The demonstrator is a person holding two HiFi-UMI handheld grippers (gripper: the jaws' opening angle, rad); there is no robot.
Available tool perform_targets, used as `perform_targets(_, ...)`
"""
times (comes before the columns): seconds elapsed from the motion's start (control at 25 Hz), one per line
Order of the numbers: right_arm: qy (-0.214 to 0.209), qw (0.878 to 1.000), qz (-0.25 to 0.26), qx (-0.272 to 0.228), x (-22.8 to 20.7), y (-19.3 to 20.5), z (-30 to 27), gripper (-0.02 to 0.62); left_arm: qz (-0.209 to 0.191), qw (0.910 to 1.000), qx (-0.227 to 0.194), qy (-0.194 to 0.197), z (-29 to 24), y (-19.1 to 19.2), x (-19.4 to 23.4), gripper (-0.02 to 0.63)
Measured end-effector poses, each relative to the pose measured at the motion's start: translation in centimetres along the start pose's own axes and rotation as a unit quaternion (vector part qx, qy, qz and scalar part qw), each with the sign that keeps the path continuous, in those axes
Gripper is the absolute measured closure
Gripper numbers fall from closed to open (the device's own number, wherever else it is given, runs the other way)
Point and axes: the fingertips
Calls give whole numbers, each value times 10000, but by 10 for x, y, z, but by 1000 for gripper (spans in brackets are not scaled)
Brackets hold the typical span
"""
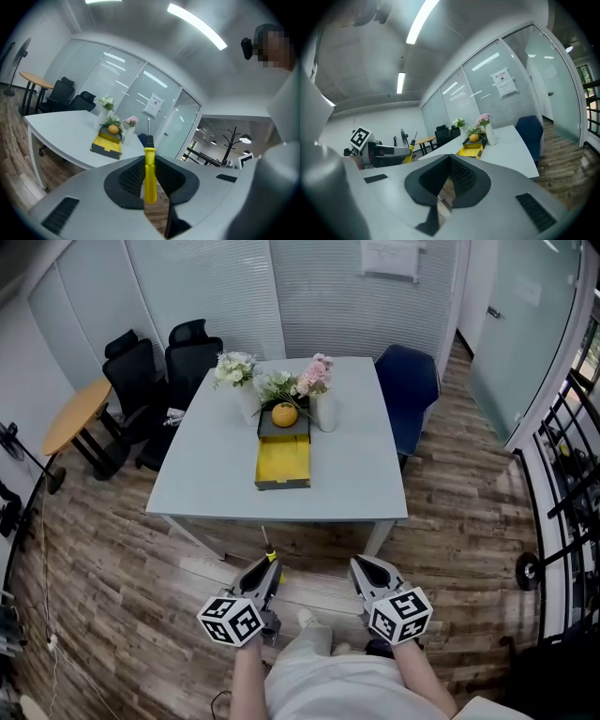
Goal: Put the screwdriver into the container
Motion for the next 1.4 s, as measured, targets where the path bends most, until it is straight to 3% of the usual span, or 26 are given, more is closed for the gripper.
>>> perform_targets(0.36, 115, 9996, -93, 247, -48, -11, -57, 580, 127, 9999, 108, -3, -69, -25, 41, 541)
perform_targets(0.8, 288, 9983, -240, 448, -141, -74, -206, 580, 261, 9985, 473, -24, -197, -99, 133, 541)
perform_targets(1.12, 306, 9981, -217, 495, -167, -105, -285, 580, 377, 9978, 545, -57, -248, -142, 198, 541)
perform_targets(1.4, 406, 9980, -216, 425, -177, -122, -304, 580, 395, 9971, 652, 49, -274, -155, 217, 541)
Point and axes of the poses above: the fingertips, and each gripper's own axes: z backward along the fingers, x to its left, y out of its underside, and after that the axes turned 6 degrees about x, right-handed
